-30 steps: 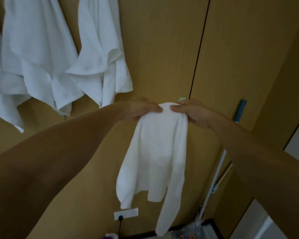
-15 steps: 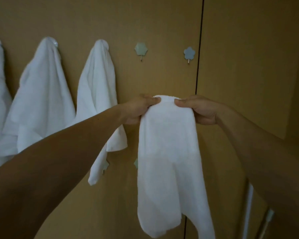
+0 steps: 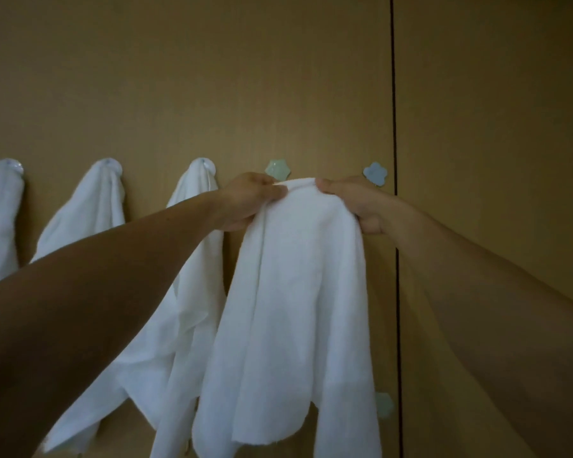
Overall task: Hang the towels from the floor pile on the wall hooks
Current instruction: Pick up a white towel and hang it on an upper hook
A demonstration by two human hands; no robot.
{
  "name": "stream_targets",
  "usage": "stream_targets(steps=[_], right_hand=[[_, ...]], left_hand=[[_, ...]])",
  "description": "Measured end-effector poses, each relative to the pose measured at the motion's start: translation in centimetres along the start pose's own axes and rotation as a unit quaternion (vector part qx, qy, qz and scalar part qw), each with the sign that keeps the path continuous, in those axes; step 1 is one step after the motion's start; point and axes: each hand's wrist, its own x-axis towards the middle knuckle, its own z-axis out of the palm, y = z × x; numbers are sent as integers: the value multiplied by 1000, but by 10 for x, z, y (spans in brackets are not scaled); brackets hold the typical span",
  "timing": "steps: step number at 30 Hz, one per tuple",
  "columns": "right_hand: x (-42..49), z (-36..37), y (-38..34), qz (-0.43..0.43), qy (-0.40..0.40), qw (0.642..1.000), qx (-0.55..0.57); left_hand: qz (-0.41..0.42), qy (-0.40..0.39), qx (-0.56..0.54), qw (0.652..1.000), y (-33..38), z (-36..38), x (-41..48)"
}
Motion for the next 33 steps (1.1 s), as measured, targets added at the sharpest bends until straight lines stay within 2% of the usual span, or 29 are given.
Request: stream_targets(steps=[5,8,10,12,14,16,18,20,21,23,25,27,28,31,33], right_hand=[[41,3,-10,-25,0,1000,2],[71,9,-11,-66,55,996,-15],[94,13,-9,-143,109,980,-88],[110,16,-8,-235,154,943,-177],[116,18,-4,-290,181,906,-248],[115,21,5,-312,209,854,-360],[111,25,19,-326,209,790,-474],[106,30,32,-336,206,743,-540],[105,33,37,-336,208,741,-543],[102,36,42,-324,214,761,-520],[98,39,44,-300,216,786,-495],[93,42,46,-286,211,794,-494],[91,43,48,-284,209,792,-498],[86,47,54,-288,201,790,-502],[82,49,57,-277,195,825,-452]], left_hand=[[68,80,47,993,7,-19,34],[108,126,30,986,9,-27,54],[147,145,73,976,8,-32,66],[169,150,165,960,5,-36,76],[189,182,256,930,-1,-35,84],[246,228,322,885,-13,-32,89],[301,237,391,837,-31,-28,89],[321,229,427,814,-49,-27,87],[328,225,434,808,-55,-27,85],[343,219,433,804,-61,-25,79],[330,210,417,820,-62,-21,73],[285,197,403,847,-61,-17,66],[271,188,412,849,-61,-16,64],[257,168,452,837,-61,-14,59],[248,162,466,834,-60,-13,53]])
